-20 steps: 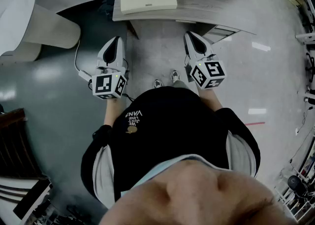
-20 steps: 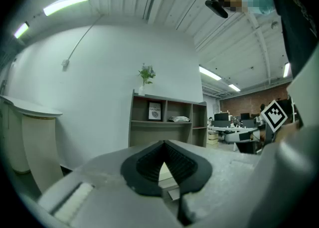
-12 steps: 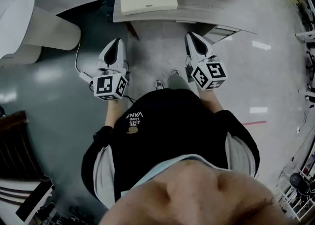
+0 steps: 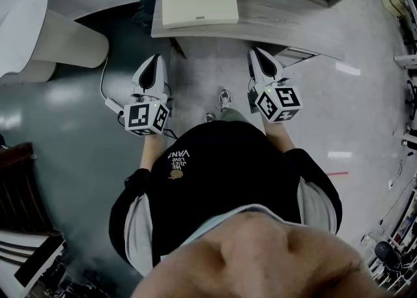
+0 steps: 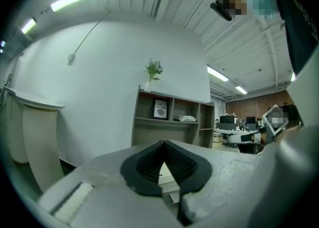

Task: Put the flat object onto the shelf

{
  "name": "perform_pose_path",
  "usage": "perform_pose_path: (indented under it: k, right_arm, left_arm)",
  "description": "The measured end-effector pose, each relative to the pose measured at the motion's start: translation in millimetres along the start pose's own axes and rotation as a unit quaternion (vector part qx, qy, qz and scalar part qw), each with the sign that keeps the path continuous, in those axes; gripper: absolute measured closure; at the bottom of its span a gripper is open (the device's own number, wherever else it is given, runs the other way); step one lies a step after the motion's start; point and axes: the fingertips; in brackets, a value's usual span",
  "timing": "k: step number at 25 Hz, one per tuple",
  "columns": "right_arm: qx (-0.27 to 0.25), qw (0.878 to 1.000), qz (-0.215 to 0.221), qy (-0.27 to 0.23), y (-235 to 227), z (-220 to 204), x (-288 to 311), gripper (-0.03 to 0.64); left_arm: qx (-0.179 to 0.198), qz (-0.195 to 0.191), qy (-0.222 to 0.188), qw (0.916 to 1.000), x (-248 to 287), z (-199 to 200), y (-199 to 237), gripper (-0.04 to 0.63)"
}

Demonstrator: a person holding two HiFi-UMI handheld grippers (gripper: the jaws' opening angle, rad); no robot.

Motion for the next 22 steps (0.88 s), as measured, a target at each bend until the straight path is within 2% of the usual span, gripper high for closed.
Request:
perform_pose_path:
  k: [3, 9, 22]
  right_arm:
    - [-0.004, 1.0, 0.003, 0.006, -11, 6, 16, 0.618]
    - [-0.003, 1.0, 0.011, 0.012, -36, 22, 43, 0.618]
    - [0.015, 0.999, 0.027, 0.031, -86, 38, 79, 0.618]
  left_arm:
    - [-0.004, 0.011, 0.003, 0.9999, 15, -1, 7, 0.594]
    - [0.014, 0.028, 0.017, 0.9994, 49, -2, 9, 0.595]
    - [0.002, 0.047, 0.028, 0.9985, 106, -6, 0, 0.595]
Point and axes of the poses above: the fingertips, and each gripper's own axes: x forward along the fingers, y to its left, z out of its top, and after that the axes turned 12 degrees about x, right-handed
